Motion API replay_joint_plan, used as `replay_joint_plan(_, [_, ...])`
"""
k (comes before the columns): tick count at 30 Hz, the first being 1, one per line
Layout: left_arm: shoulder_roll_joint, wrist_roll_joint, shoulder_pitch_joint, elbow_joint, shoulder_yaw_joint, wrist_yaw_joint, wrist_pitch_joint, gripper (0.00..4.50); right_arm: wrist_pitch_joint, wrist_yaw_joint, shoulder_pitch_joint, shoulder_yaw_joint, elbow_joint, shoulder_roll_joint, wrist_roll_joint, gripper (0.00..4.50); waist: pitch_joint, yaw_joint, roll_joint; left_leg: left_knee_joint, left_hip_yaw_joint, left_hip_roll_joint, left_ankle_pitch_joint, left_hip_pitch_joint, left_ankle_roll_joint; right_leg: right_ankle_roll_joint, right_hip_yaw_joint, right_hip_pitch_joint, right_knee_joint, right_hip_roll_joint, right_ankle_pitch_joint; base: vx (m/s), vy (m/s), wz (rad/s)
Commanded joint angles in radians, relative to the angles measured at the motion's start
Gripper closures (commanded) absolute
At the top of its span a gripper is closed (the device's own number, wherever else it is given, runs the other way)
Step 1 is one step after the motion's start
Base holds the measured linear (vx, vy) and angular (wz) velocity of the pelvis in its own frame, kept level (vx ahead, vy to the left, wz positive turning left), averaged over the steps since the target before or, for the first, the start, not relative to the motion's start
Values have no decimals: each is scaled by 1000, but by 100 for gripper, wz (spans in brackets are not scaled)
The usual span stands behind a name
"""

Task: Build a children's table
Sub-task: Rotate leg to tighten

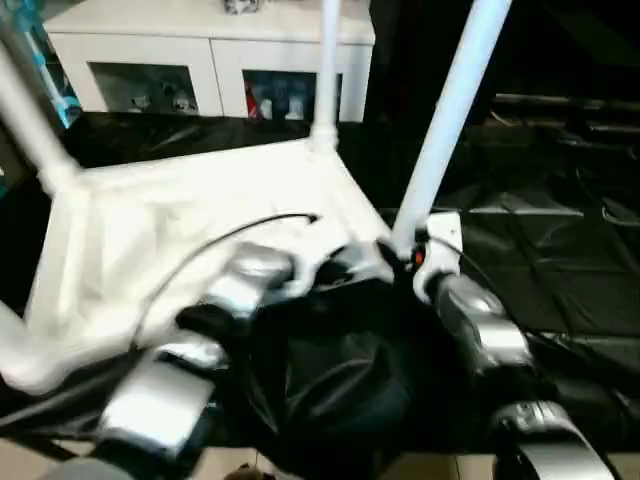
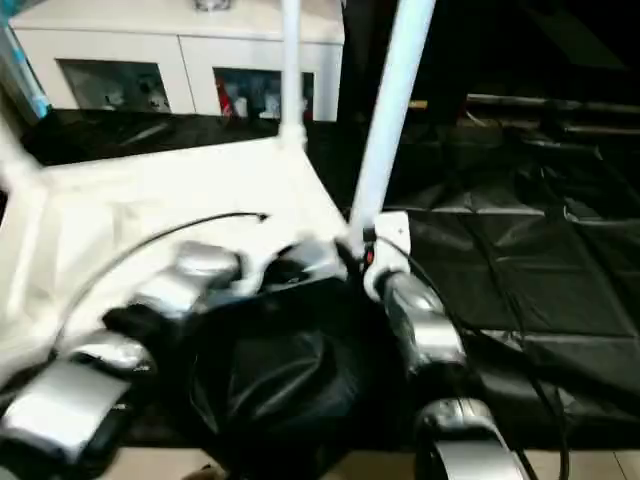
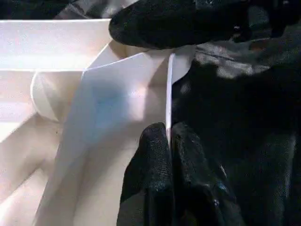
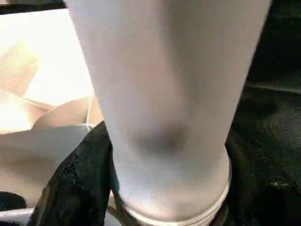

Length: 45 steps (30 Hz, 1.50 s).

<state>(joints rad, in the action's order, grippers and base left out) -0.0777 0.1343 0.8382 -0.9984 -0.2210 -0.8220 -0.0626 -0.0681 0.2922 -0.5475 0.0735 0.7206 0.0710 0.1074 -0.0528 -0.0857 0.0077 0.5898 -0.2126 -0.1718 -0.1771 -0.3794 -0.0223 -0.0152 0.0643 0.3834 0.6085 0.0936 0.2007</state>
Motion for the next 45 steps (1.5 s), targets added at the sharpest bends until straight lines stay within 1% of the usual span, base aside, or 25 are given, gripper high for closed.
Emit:
replay_joint_plan(1, [49,-28,32,13,22,47,39,450,-4,163,10,-105,8,-85,5,108,60,4,-10,-81,39,-65,-245,22,11,-189,-50,-27,-84,77,196,0,0,0])
replay_joint_plan(2, [49,-28,32,13,22,47,39,450,-4,163,10,-105,8,-85,5,108,61,4,-10,-80,39,-65,-234,20,19,-193,-50,-29,-82,78,183,0,0,0])
replay_joint_plan(5, [22,-37,17,20,10,-25,74,450,11,251,9,-124,-12,-46,8,62,61,2,-11,-77,38,-65,-216,20,41,-205,-48,-32,-82,78,177,0,0,0])
replay_joint_plan(7, [7,-43,6,31,6,-73,85,450,5,310,13,-129,-31,-23,23,62,62,1,-10,-76,38,-67,-205,19,53,-211,-48,-33,-80,78,164,0,0,0])
replay_joint_plan(8, [-3,-47,-2,40,2,-109,95,450,1,353,15,-135,-44,-4,31,62,61,2,-13,-77,38,-67,-204,18,56,-212,-48,-33,-80,78,165,0,0,0])
replay_joint_plan(9, [-25,-50,-17,57,-8,-172,103,450,-1,432,23,-152,-70,37,39,62,62,-1,-13,-75,38,-68,-195,18,60,-215,-47,-35,-79,79,159,0,0,0])
replay_joint_plan(10, [-25,-50,-17,57,-8,-172,103,450,-1,432,23,-152,-70,37,39,62,62,-2,-13,-74,37,-68,-189,17,65,-216,-46,-36,-77,78,149,0,0,0])
replay_joint_plan(11, [-48,-49,-31,74,-20,-226,118,450,-11,513,33,-165,-98,78,48,62,63,-3,-12,-72,36,-70,-175,15,75,-225,-45,-36,-71,75,120,0,0,0])
replay_joint_plan(13, [-74,-57,-46,92,-26,-284,131,450,-31,608,48,-182,-140,130,59,62,63,-5,-13,-71,35,-71,-167,15,83,-233,-43,-38,-69,74,106,0,0,0])
replay_joint_plan(14, [-87,-64,-54,102,-26,-317,134,450,-46,661,57,-190,-166,160,67,62,64,-9,-10,-69,33,-74,-159,16,90,-240,-44,-35,-66,74,87,0,0,0])
replay_joint_plan(15, [-97,-71,-60,110,-26,-346,136,450,-61,706,63,-196,-186,185,75,62,64,-8,-13,-69,33,-74,-154,13,94,-247,-43,-36,-63,72,78,0,0,0])
replay_joint_plan(16, [-106,-77,-64,118,-26,-370,136,450,-77,744,69,-200,-204,205,82,62,65,-13,-13,-67,33,-74,-156,16,98,-253,-43,-36,-63,75,78,0,0,0])
replay_joint_plan(19, [-147,-96,-88,159,-36,-484,122,450,-121,863,93,-225,-274,280,98,62,63,-20,-11,-68,32,-77,-157,17,96,-256,-44,-32,-62,75,88,0,0,0])
replay_joint_plan(21, [-154,-99,-92,166,-38,-502,120,450,-129,879,96,-228,-283,290,102,62,63,-23,-11,-68,31,-78,-166,19,91,-256,-45,-29,-64,76,101,0,0,0])
replay_joint_plan(23, [-168,-103,-100,180,-37,-525,117,450,-142,911,102,-238,-301,312,105,62,61,-26,-12,-70,32,-77,-184,19,76,-252,-46,-29,-66,78,132,0,0,0])
replay_joint_plan(24, [-172,-105,-102,185,-38,-533,113,450,-142,919,103,-244,-305,319,103,62,61,-27,-10,-72,33,-78,-195,21,65,-247,-46,-28,-68,79,154,0,0,0])
replay_joint_plan(27, [-177,-104,-102,187,-36,-542,113,450,-152,938,108,-255,-312,327,97,96,61,-27,-12,-73,34,-78,-200,21,50,-240,-46,-27,-69,79,167,0,0,0])
replay_joint_plan(33, [-177,-100,-104,189,-32,-538,113,450,-174,947,117,-269,-335,324,99,130,64,-28,-11,-70,33,-76,-173,19,55,-245,-46,-30,-64,78,124,0,0,0])
replay_joint_plan(36, [-172,-101,-104,188,-29,-528,113,450,-173,935,125,-267,-335,321,99,161,64,-29,-11,-69,32,-76,-171,20,60,-248,-45,-29,-64,78,117,0,0,0])
replay_joint_plan(38, [-164,-95,-100,179,-21,-499,117,450,-179,906,137,-256,-329,309,100,174,63,-31,-11,-70,33,-76,-181,21,57,-243,-46,-28,-67,79,137,0,0,0])
replay_joint_plan(39, [-148,-93,-90,164,-10,-457,114,450,-165,832,145,-236,-306,285,83,174,63,-30,-13,-71,33,-76,-183,20,54,-240,-46,-29,-67,78,143,0,0,0])
replay_joint_plan(40, [-140,-86,-83,154,-6,-424,111,450,-155,791,147,-224,-292,269,77,177,62,-28,-13,-72,34,-76,-190,20,46,-238,-47,-25,-68,79,153,0,0,0])
replay_joint_plan(41, [-139,-84,-82,152,-5,-419,110,450,-154,785,147,-222,-290,266,76,179,62,-25,-14,-74,36,-75,-196,19,41,-235,-46,-28,-68,80,165,0,0,0])
replay_joint_plan(44, [-89,-54,-40,91,11,-250,88,450,-140,567,142,-162,-220,182,53,181,57,-15,-14,-78,38,-72,-252,26,7,-208,-48,-23,-85,84,282,0,0,0])
replay_joint_plan(45, [-76,-51,-30,76,17,-212,84,450,-142,527,141,-150,-208,165,52,181,57,-13,-14,-79,39,-73,-257,26,0,-204,-49,-21,-86,84,294,0,0,0])
